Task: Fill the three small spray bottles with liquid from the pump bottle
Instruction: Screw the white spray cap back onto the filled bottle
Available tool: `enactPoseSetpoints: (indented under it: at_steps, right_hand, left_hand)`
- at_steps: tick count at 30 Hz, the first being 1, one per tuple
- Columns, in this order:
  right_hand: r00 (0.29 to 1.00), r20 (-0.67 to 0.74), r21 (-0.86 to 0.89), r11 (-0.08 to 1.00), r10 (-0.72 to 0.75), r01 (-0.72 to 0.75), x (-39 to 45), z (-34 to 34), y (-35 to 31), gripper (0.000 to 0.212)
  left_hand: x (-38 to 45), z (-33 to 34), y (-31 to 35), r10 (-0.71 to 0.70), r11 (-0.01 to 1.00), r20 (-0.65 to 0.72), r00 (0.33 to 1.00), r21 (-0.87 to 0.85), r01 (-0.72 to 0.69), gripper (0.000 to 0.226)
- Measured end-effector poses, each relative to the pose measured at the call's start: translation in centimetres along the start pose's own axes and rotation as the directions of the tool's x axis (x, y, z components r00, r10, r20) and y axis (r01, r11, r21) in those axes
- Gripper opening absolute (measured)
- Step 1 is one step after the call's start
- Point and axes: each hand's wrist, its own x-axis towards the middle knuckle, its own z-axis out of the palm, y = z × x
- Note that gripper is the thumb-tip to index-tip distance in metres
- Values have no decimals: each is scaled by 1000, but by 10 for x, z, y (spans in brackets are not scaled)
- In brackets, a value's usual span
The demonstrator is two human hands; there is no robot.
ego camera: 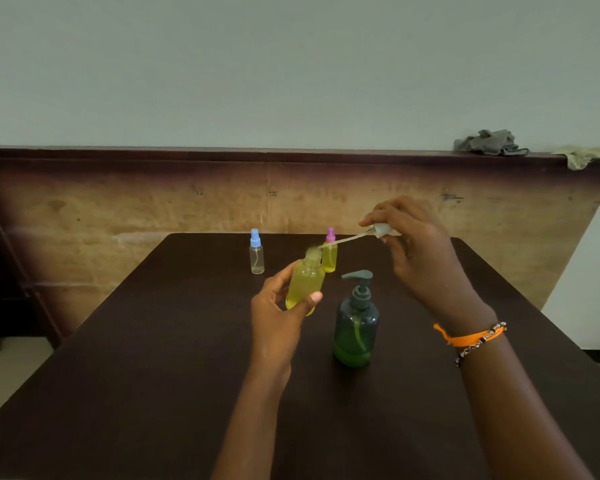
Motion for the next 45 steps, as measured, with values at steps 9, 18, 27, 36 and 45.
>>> enactPoseSetpoints:
  at_steps: [9,18,27,36,45]
  right_hand:
    - [853,516,445,829,70,-338,40,-10,-11,31]
    - [766,641,445,792,44,-418,56,-9,-6,22]
    - [605,796,64,991,21,-118,93,-28,-21,25]
    - [532,844,84,963,67,-255,93,-17,-27,23]
    - [592,756,-189,959,281,-213,82,2,-34,52]
  left_hand:
    - [-2,2,5,11,997,115,993,72,-19,52]
    - [-6,4,19,85,995,228,970,26,-94,43]
    - [-5,7,16,23,999,324,946,-54,-6,38]
    - [-7,6,11,7,992,315,949,-121,33,39]
    - [-7,11,4,74,996,225,972,-62,-61,52]
